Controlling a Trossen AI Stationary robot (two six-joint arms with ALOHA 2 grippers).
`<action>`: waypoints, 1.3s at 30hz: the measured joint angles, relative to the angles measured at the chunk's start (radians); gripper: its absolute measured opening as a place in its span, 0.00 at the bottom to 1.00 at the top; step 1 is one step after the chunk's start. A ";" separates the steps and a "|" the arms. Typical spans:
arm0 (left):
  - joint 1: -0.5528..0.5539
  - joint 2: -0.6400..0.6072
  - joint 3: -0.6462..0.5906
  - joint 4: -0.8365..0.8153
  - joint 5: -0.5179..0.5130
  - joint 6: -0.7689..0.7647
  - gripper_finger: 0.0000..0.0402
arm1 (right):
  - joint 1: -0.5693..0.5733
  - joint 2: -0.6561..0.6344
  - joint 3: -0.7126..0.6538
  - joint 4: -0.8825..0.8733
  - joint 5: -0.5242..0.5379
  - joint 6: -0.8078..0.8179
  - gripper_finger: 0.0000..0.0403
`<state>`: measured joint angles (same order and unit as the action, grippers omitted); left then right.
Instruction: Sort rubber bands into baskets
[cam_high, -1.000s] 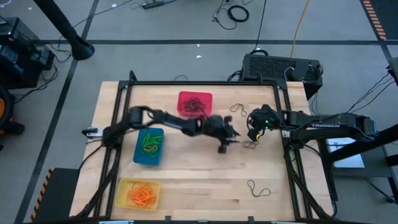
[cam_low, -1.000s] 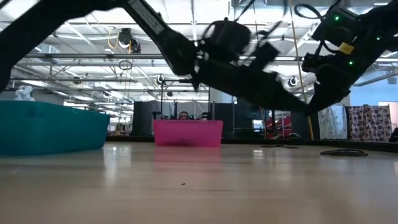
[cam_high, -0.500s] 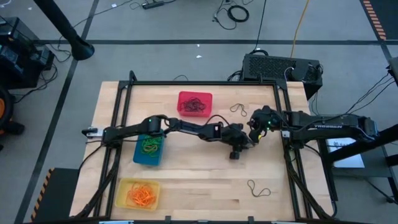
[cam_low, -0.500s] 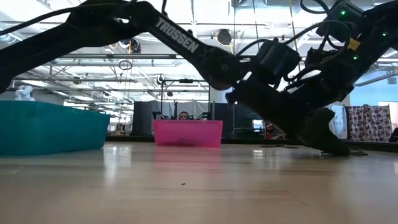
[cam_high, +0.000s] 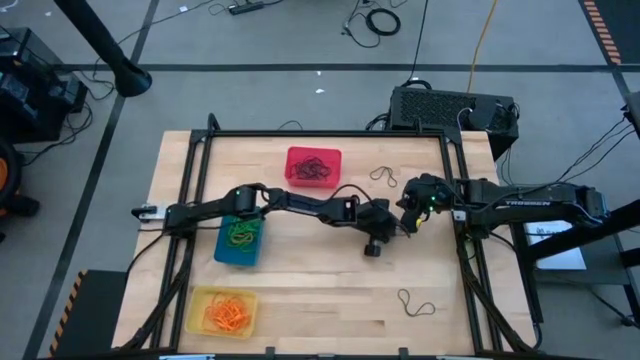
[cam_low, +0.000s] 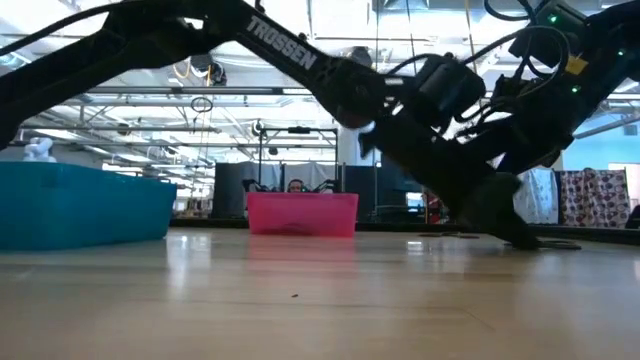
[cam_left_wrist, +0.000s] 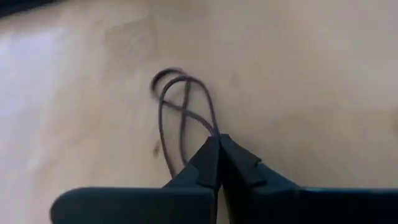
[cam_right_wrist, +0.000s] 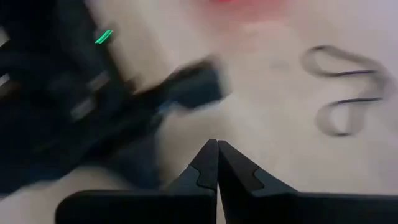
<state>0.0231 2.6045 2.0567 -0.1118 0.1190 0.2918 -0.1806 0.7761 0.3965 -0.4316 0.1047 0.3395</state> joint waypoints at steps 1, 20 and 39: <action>0.000 -0.017 -0.001 -0.039 -0.014 0.011 0.03 | 0.005 0.000 0.000 0.002 -0.039 0.012 0.00; 0.004 -0.432 -0.002 -0.839 -0.402 0.134 0.01 | 0.427 0.040 -0.013 0.155 -0.140 0.286 0.00; 0.327 -0.458 -0.141 -1.049 -0.282 -0.007 0.04 | 0.748 0.326 -0.018 0.271 -0.161 0.277 0.01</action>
<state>0.3500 2.1466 1.9157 -1.1612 -0.1626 0.2845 0.5673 1.1025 0.3790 -0.1611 -0.0568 0.6167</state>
